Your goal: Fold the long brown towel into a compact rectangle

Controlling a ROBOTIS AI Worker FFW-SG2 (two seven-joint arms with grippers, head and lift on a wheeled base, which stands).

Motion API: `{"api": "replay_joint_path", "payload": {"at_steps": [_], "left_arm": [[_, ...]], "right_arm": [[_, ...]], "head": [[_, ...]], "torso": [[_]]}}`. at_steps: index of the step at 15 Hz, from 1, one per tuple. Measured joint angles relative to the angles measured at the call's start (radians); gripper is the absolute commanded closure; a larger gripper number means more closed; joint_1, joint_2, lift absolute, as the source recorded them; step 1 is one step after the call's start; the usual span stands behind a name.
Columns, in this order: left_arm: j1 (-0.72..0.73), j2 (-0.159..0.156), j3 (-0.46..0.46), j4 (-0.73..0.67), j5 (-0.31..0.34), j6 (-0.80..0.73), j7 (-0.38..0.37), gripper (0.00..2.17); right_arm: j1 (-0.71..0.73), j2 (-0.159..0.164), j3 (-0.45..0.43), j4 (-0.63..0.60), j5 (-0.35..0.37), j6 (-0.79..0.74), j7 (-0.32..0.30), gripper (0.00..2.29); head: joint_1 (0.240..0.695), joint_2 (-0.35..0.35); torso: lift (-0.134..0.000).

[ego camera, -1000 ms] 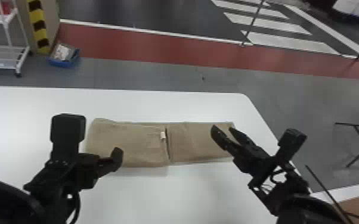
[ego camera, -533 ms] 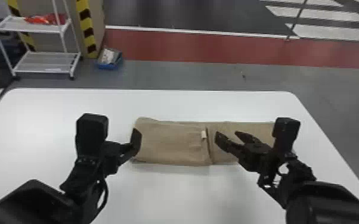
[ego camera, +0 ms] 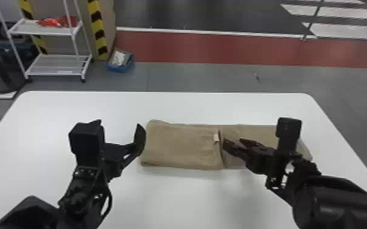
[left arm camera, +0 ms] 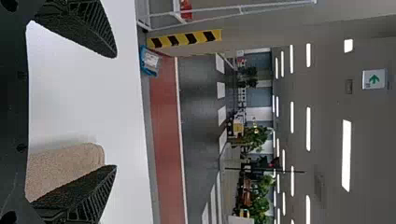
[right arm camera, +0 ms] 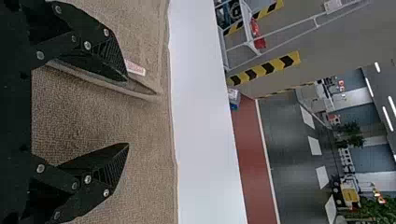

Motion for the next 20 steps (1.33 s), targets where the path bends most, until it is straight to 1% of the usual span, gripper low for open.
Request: {"api": "replay_joint_path", "payload": {"at_steps": [2,3,4,6,8,12,13,15,17,20], "left_arm": [[0.004,0.007,0.003,0.005,-0.004,-0.012,-0.002,0.04],[0.008,0.009,0.007,0.005,-0.005,-0.025,-0.004,0.04],[0.015,0.012,0.014,0.005,-0.005,-0.043,-0.008,0.04],[0.022,0.015,0.025,0.005,-0.005,-0.058,-0.013,0.04],[0.025,0.015,0.026,0.005,-0.004,-0.066,-0.013,0.04],[0.026,0.015,0.022,0.0,-0.002,-0.077,-0.014,0.04],[0.026,0.015,0.02,-0.001,-0.002,-0.077,-0.014,0.04],[0.028,0.015,0.017,-0.002,-0.002,-0.077,-0.014,0.04],[0.031,0.015,0.016,-0.003,-0.002,-0.077,-0.014,0.04],[0.041,0.015,0.021,-0.007,-0.002,-0.075,-0.011,0.04]], "right_arm": [[-0.02,0.0,0.014,0.028,0.0,-0.007,0.007,0.47],[-0.028,0.0,0.019,0.04,-0.001,-0.01,0.016,0.53],[-0.033,0.0,0.024,0.051,-0.004,-0.012,0.035,0.59],[-0.041,0.0,0.029,0.061,-0.015,0.003,0.061,0.59],[-0.042,0.0,0.031,0.062,-0.027,0.029,0.066,0.71],[-0.035,0.0,0.027,0.05,-0.04,0.071,0.074,1.03],[-0.032,0.0,0.024,0.046,-0.046,0.075,0.075,1.21],[-0.03,0.0,0.023,0.04,-0.053,0.081,0.076,1.42],[-0.029,0.0,0.022,0.036,-0.064,0.087,0.085,1.42],[-0.029,0.0,0.007,0.014,-0.114,0.083,0.097,1.42]], "head": [[0.695,-0.066],[0.695,-0.052],[0.695,-0.045],[0.695,-0.029],[0.695,-0.021],[0.695,-0.02],[0.695,-0.02],[0.695,-0.022],[0.695,-0.021],[0.695,-0.013]], "torso": [[-0.125],[-0.125],[-0.125],[-0.125],[-0.125],[-0.125],[-0.125],[-0.125],[-0.125],[-0.125]]}}
